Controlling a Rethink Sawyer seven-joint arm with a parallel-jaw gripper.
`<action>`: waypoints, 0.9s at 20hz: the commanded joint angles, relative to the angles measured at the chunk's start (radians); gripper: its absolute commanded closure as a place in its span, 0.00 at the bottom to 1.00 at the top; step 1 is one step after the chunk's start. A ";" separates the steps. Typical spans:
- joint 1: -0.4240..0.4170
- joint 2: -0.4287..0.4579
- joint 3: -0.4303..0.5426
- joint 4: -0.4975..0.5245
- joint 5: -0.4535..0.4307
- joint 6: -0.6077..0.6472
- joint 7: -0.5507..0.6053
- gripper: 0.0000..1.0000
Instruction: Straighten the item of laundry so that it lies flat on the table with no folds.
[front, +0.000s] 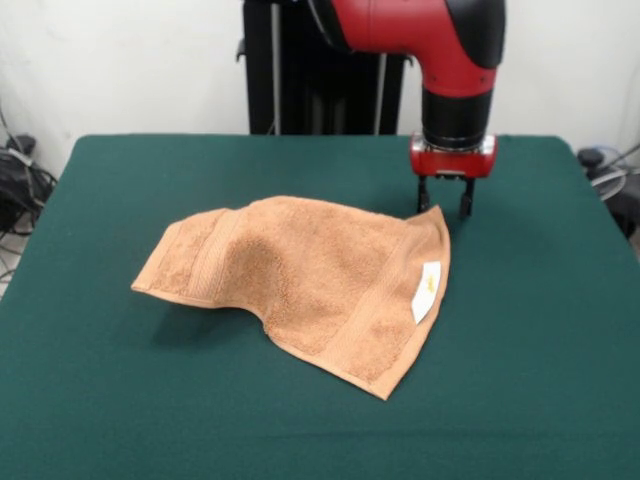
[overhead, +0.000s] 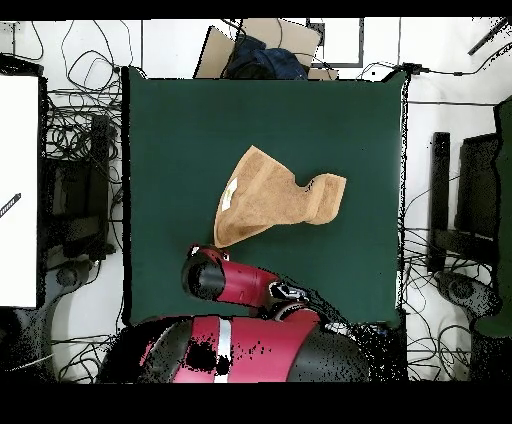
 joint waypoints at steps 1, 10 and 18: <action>0.023 0.079 0.045 -0.089 0.021 -0.116 0.228 0.00; 0.060 -0.083 -0.019 -0.092 0.054 0.057 0.174 0.00; 0.024 -0.101 0.011 -0.091 0.044 0.088 0.168 0.00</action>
